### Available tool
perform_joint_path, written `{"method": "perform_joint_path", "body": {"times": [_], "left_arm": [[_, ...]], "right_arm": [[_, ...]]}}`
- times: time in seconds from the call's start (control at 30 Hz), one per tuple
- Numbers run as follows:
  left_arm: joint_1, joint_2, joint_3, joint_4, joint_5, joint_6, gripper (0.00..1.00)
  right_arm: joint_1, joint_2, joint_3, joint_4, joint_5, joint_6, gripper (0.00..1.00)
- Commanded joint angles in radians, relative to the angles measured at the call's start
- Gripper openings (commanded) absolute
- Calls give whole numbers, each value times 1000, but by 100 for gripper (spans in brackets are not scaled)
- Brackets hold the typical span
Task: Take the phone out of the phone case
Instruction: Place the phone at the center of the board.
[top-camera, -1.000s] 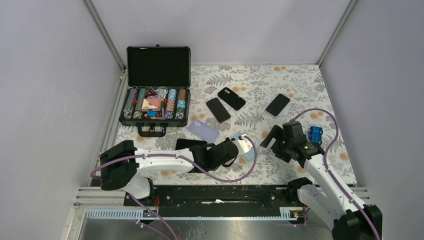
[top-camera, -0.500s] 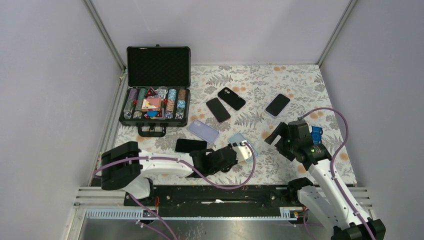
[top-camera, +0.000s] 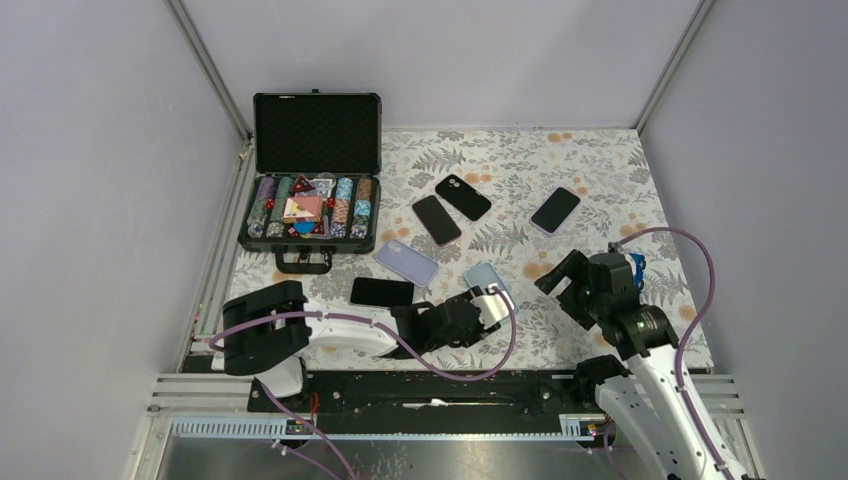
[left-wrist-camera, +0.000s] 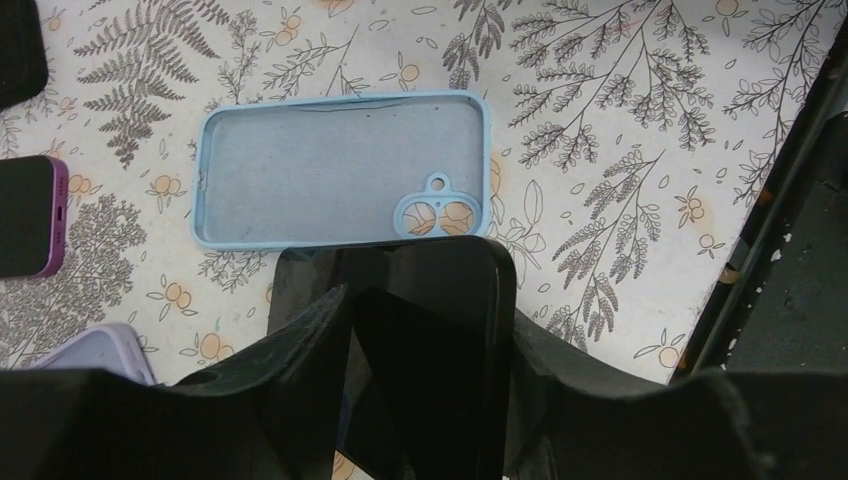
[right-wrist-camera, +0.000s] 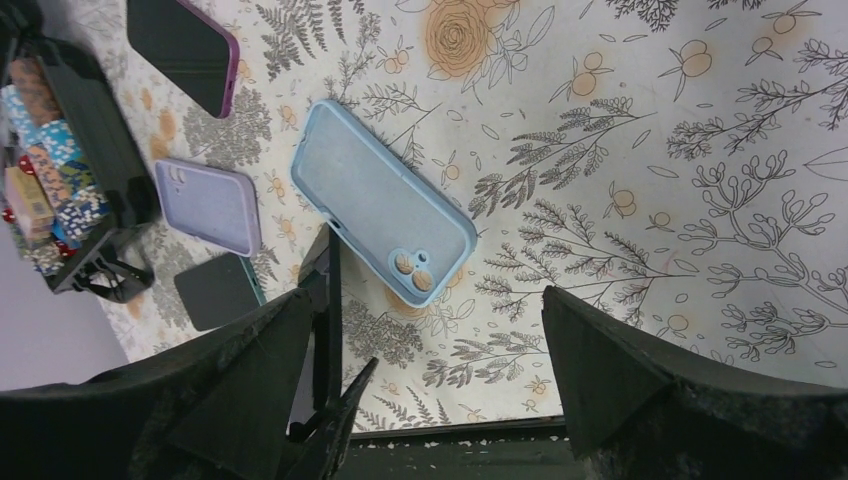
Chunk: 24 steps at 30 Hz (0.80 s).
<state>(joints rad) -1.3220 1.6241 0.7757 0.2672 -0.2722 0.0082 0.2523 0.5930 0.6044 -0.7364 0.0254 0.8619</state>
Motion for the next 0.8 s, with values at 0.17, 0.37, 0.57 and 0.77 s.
{"method": "perform_joint_path", "body": {"times": [0.17, 0.37, 0.57, 0.77], "left_arm": [[-11, 94, -111, -111, 201, -128, 49], [-12, 116, -134, -106, 221, -130, 57], [-11, 197, -100, -132, 246, -165, 63], [-11, 224, -84, -159, 254, -188, 75]], "right_arm": [[-6, -56, -50, -32, 23, 55, 93], [-6, -11, -25, -33, 53, 21, 97], [-7, 41, 6, -20, 62, -8, 98], [-8, 76, 28, -22, 56, -16, 98]]}}
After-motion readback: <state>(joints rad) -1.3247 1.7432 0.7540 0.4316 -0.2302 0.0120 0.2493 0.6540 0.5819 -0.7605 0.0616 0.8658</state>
